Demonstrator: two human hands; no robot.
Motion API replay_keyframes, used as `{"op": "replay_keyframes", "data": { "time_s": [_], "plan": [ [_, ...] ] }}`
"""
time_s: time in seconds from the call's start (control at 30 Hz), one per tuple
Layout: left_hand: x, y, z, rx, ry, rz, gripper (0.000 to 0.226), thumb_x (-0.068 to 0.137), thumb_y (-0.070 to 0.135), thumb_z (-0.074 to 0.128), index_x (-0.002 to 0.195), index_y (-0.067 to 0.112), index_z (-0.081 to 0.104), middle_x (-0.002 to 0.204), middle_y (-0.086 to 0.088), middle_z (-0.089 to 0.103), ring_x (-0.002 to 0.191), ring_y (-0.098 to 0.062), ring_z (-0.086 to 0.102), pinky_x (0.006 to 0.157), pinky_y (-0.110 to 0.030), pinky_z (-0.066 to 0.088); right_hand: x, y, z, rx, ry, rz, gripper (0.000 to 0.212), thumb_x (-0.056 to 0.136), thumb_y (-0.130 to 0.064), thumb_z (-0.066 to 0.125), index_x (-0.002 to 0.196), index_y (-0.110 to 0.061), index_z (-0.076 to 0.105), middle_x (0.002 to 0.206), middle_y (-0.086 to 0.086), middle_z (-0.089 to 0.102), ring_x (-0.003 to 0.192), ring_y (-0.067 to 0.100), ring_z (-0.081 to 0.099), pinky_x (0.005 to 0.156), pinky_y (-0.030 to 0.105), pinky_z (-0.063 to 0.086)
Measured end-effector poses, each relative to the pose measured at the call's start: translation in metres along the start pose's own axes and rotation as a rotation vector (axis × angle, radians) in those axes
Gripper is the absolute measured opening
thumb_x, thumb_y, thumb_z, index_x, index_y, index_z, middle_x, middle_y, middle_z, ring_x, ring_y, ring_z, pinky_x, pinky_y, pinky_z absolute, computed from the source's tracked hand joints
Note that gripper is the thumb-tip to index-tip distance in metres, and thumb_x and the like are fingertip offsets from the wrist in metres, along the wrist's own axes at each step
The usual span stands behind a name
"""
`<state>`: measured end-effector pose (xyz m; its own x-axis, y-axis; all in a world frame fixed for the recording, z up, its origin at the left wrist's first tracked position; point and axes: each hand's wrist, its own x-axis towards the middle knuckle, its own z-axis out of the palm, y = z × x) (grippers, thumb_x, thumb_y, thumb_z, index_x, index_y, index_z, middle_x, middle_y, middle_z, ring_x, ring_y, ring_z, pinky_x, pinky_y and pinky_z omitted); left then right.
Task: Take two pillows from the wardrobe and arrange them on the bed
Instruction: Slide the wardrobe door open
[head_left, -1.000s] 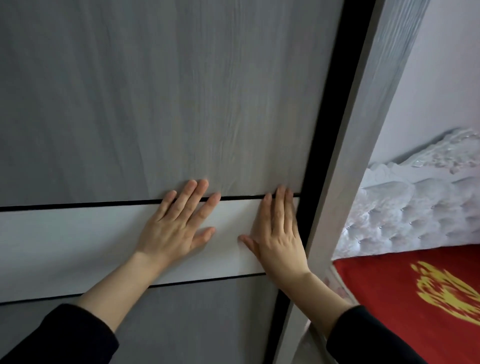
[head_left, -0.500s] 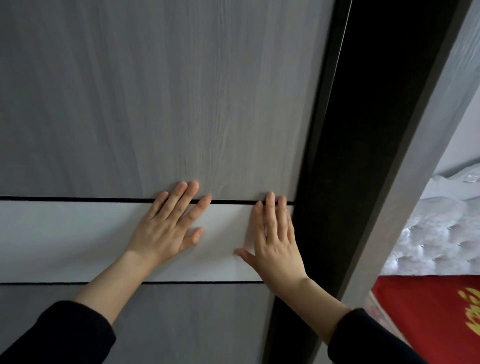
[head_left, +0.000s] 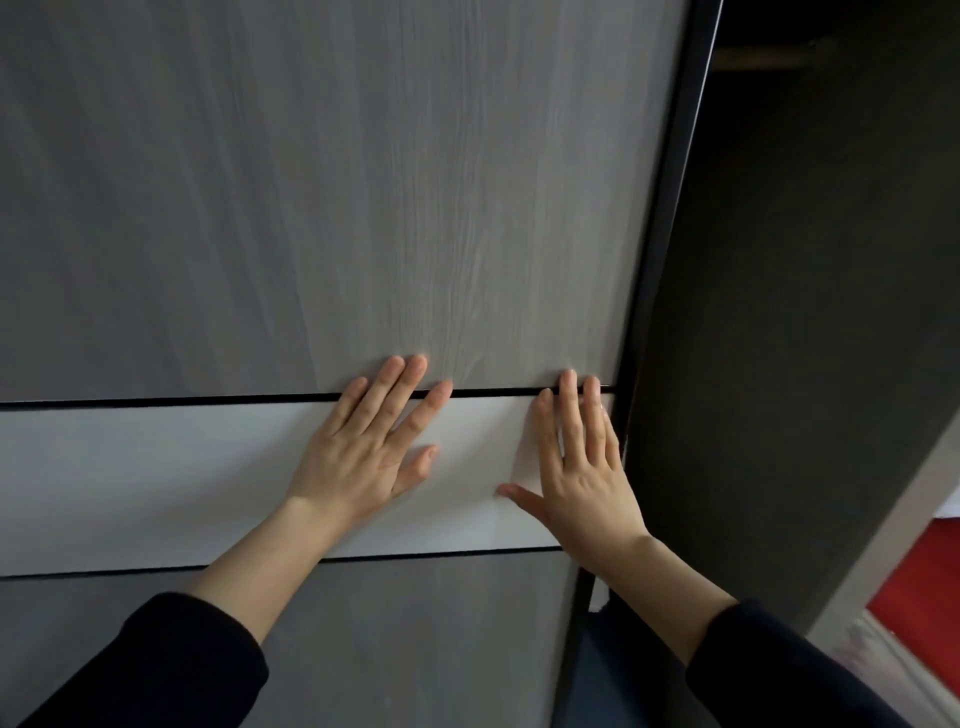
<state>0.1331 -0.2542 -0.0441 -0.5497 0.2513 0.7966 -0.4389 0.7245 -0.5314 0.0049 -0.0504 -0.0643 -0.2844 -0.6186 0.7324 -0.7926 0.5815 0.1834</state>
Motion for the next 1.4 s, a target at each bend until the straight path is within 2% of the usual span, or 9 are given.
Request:
{"op": "replay_keyframes", "data": {
  "time_s": [0.2,0.5,0.7,0.8,0.97,1.2,1.4],
  "plan": [
    [-0.042,-0.058,0.001,-0.020,-0.018,-0.008,0.065,0.091,0.050,0.034,0.147,0.023,0.016,0.159,-0.006,-0.008,0.146,-0.019,0.000,0.118,-0.036,0.004,0.018,-0.072,-0.003,-0.040,-0.012,0.025,0.110,0.075,-0.061,0.062,0.145,0.000,0.004,0.154,0.021,-0.002,0.142,0.040,-0.001,0.112,0.050,0.004],
    [-0.103,-0.141,-0.001,-0.024,-0.070,-0.051,0.061,0.093,0.050,0.029,0.147,0.024,0.015,0.159,-0.005,-0.006,0.146,-0.020,0.001,0.119,-0.036,0.003,0.047,-0.170,0.002,-0.020,-0.015,-0.001,0.110,0.075,-0.059,0.064,0.145,0.002,0.004,0.153,0.025,0.006,0.141,0.042,0.001,0.111,0.052,0.008],
    [-0.137,-0.192,-0.017,-0.066,-0.156,-0.104,0.063,0.094,0.052,0.023,0.147,0.022,0.008,0.158,-0.004,-0.015,0.145,-0.021,-0.006,0.119,-0.038,0.000,0.065,-0.227,0.004,-0.004,0.016,-0.080,0.102,0.071,-0.056,0.070,0.141,0.003,0.025,0.148,0.024,0.016,0.137,0.043,0.013,0.109,0.049,0.019],
    [-0.155,-0.216,-0.024,-0.078,-0.203,-0.114,0.066,0.093,0.053,0.024,0.147,0.022,0.003,0.156,-0.003,-0.020,0.145,-0.021,-0.010,0.118,-0.039,0.000,0.073,-0.258,0.005,0.012,0.033,-0.092,0.100,0.070,-0.054,0.072,0.140,0.002,0.029,0.148,0.022,0.017,0.136,0.042,0.015,0.109,0.048,0.020],
    [-0.184,-0.262,-0.025,-0.073,-0.225,-0.104,0.070,0.092,0.054,0.029,0.147,0.022,0.000,0.155,-0.003,-0.026,0.144,-0.020,-0.014,0.118,-0.039,0.000,0.086,-0.311,0.008,-0.009,0.020,-0.078,0.102,0.070,-0.053,0.073,0.141,0.002,0.024,0.149,0.024,0.014,0.137,0.043,0.012,0.110,0.050,0.015],
    [-0.222,-0.316,-0.019,-0.065,-0.172,-0.078,0.070,0.093,0.054,0.031,0.147,0.021,0.003,0.156,-0.005,-0.023,0.145,-0.021,-0.011,0.115,-0.042,0.012,0.103,-0.377,0.007,-0.043,-0.012,-0.048,0.103,0.074,-0.054,0.068,0.144,0.002,0.016,0.150,0.025,0.009,0.138,0.044,0.007,0.111,0.051,0.014],
    [-0.248,-0.352,-0.015,-0.020,-0.167,-0.064,0.070,0.093,0.056,0.032,0.148,0.020,0.008,0.157,-0.007,-0.018,0.143,-0.026,0.004,0.115,-0.042,0.014,0.115,-0.419,0.007,-0.052,-0.039,-0.050,0.102,0.074,-0.055,0.067,0.144,0.001,0.018,0.150,0.025,0.009,0.139,0.043,0.007,0.111,0.050,0.012]
  ]
}}
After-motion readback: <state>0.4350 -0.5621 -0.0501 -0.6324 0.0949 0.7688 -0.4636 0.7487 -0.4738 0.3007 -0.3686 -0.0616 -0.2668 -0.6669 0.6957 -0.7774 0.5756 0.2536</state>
